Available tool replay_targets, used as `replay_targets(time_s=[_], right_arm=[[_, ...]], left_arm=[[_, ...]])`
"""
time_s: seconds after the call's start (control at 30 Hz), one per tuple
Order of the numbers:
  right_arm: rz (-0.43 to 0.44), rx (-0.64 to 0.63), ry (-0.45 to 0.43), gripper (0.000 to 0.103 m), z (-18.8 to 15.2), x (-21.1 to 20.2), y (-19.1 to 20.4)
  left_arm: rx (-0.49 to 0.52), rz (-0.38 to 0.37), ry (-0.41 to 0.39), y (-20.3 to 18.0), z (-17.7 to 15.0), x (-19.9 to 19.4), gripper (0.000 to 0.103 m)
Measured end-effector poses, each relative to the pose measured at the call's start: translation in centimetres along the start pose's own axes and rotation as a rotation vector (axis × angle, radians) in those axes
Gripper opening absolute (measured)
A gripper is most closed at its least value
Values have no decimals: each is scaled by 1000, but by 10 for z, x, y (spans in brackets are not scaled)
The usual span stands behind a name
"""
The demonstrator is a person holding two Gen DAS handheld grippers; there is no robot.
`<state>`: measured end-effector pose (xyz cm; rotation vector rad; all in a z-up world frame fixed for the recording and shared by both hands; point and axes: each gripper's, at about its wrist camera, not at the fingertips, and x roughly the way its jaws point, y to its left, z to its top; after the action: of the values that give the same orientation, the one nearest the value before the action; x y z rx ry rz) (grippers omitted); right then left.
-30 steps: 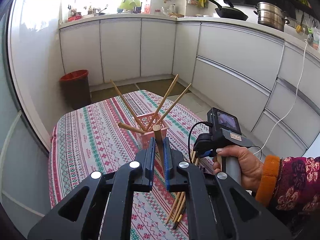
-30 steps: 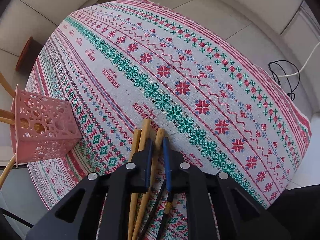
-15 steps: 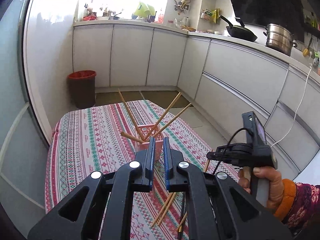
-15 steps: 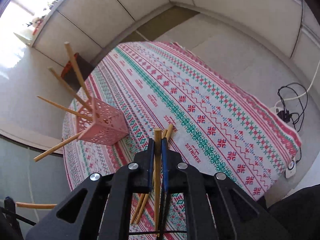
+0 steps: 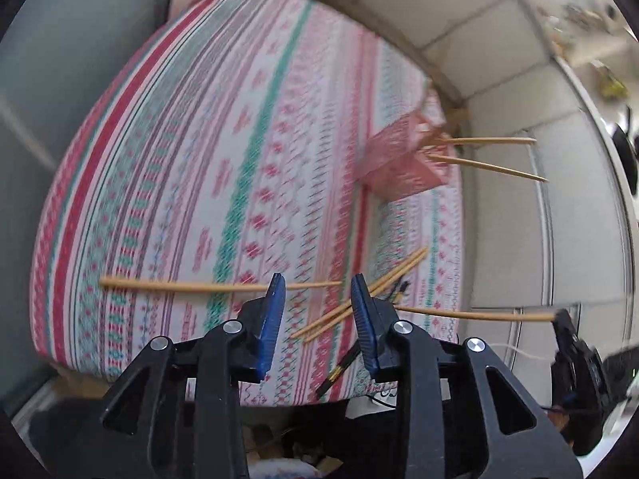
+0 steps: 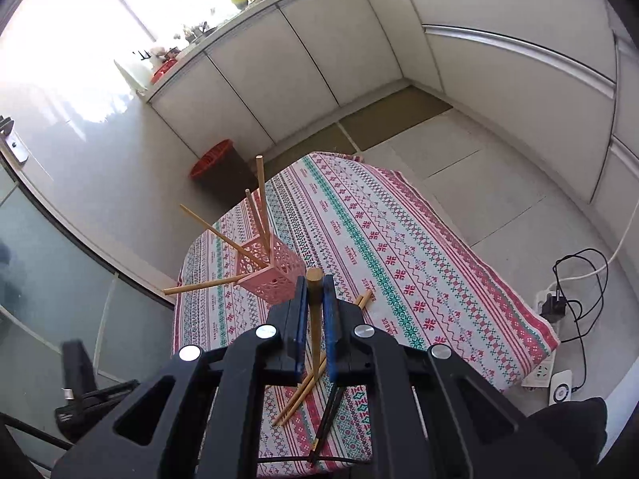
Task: Organize utensils
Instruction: 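Carry both held chopsticks upright over the pink holder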
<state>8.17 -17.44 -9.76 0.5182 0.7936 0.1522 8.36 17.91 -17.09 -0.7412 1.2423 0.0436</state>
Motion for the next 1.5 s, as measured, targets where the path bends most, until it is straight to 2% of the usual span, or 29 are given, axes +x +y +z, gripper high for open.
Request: replay_targets(time_s=[0.07, 0.1, 0.17, 0.23, 0.3, 0.4, 0.47, 0.53, 0.63, 0.7, 0.77, 0.8, 0.87, 0.9, 0.93, 1.07, 1.2, 1.43, 1.5], right_arm=[[23, 1, -4, 8, 0, 0, -3], [32, 0, -4, 8, -1, 2, -4], [51, -3, 0, 8, 0, 7, -6], [64, -6, 14, 8, 0, 13, -6], [79, -6, 29, 8, 1, 20, -7], [91, -11, 39, 8, 3, 28, -11], [97, -9, 48, 8, 4, 32, -14], [100, -4, 59, 8, 6, 36, -18], [96, 6, 70, 8, 7, 41, -24], [93, 14, 76, 8, 9, 43, -27], [92, 23, 81, 8, 10, 44, -29], [93, 26, 82, 8, 10, 44, -29], [92, 17, 78, 8, 11, 42, -26], [94, 12, 77, 8, 10, 41, -24], [97, 6, 76, 8, 10, 39, -22], [109, -26, 66, 8, 8, 30, -11], [121, -44, 44, 8, 10, 17, -2], [129, -97, -13, 8, 20, -15, 16], [123, -116, -32, 8, 25, -24, 23]], left_arm=[[-99, 90, 39, 27, 2, 22, 36], [-161, 110, 58, 40, 2, 31, 37], [-316, 98, 97, 65, -2, 47, 46], [-460, 123, 87, 89, -7, 56, 48], [-534, 135, 26, 99, -8, 55, 49], [-559, 219, -53, 95, 2, 47, 53], [-563, 270, -47, 93, 12, 54, 60], [-516, 326, -40, 81, 22, 61, 66], [-364, 401, -60, 57, 33, 73, 64], [-275, 446, -104, 46, 37, 76, 57], [-194, 464, -146, 40, 40, 77, 38], [-160, 461, -158, 39, 41, 76, 33], [-108, 408, -153, 43, 43, 73, 11], [-97, 390, -147, 46, 44, 72, 8], [-90, 340, -148, 50, 43, 68, 6], [-28, 188, -213, 47, 31, 40, 6], [91, 99, -307, 24, 15, 6, 6], [284, 34, -465, -37, -28, -58, 6], [334, 15, -507, -58, -27, -70, 6]])
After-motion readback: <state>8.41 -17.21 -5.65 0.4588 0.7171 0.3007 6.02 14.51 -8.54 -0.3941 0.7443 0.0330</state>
